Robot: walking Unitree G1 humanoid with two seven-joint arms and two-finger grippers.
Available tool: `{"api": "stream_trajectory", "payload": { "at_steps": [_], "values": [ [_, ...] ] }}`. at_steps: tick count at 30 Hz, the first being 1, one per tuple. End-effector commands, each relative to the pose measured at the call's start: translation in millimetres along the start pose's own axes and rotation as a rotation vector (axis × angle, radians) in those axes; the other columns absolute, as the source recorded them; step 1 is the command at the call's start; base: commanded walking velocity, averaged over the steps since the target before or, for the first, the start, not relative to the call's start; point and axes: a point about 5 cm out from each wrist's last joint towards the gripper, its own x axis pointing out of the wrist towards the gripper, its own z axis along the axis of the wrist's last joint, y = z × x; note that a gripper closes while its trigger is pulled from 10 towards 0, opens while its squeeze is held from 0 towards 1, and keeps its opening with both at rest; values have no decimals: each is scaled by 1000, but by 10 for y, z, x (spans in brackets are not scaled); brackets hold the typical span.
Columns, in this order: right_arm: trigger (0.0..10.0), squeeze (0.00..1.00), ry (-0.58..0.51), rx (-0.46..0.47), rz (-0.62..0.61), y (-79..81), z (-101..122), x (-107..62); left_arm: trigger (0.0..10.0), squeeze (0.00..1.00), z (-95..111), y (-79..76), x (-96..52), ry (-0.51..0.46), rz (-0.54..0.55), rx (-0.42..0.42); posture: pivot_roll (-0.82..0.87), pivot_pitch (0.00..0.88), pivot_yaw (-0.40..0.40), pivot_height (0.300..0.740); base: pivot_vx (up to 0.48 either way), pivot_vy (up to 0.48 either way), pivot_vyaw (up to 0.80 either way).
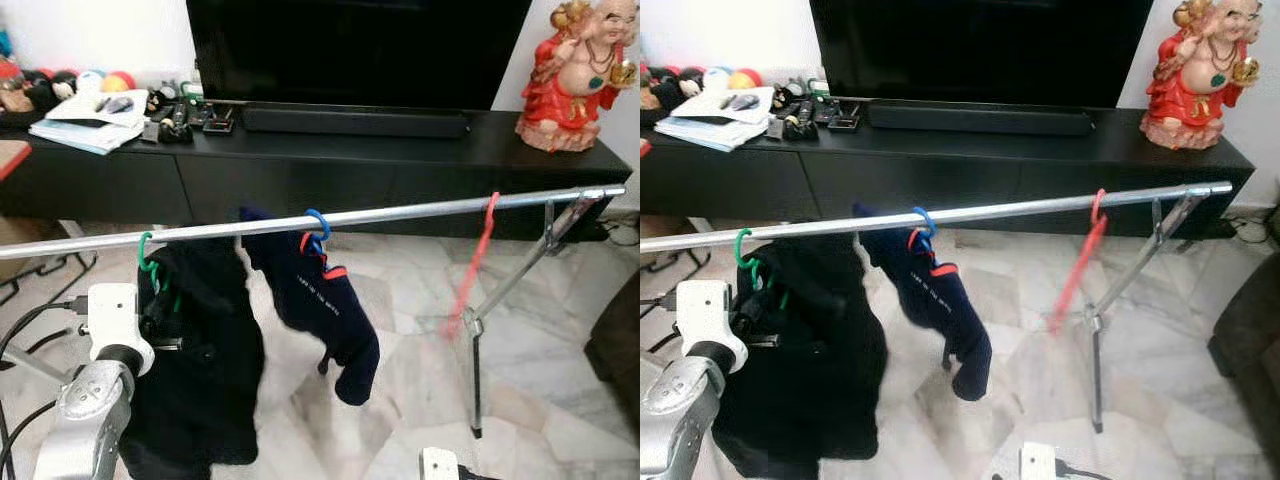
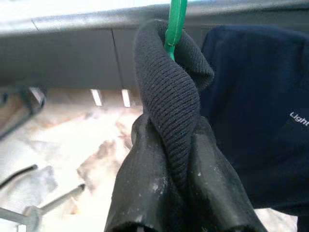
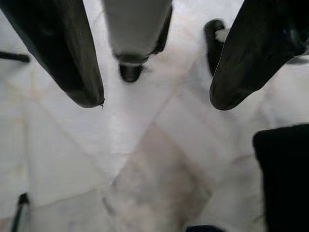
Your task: Hang hanger
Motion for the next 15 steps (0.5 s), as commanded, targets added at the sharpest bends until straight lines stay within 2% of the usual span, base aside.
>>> {"api": "stream_trajectory", "payload": {
  "at_steps": [1,3,6,14,15],
  "values": [
    [10000,0,30,5,-19,-70,-79,-15,10000,0,134,41,56,-44,30,44,10,59,7,721,0,0,0],
    [10000,0,30,4,-20,-73,-74,-14,10000,0,94,104,95,-2,86,63,6,58,8,721,0,0,0],
    [10000,0,29,4,-21,-76,-72,-14,10000,0,35,96,93,23,82,91,7,61,6,721,0,0,0],
    [10000,0,31,1,-22,-80,-74,-15,10000,0,-29,-40,33,3,27,66,9,68,1,721,0,0,0],
    [10000,0,31,1,-22,-82,-74,-15,10000,0,-7,-57,34,-27,32,47,9,69,1,721,0,0,0]
  ]
}}
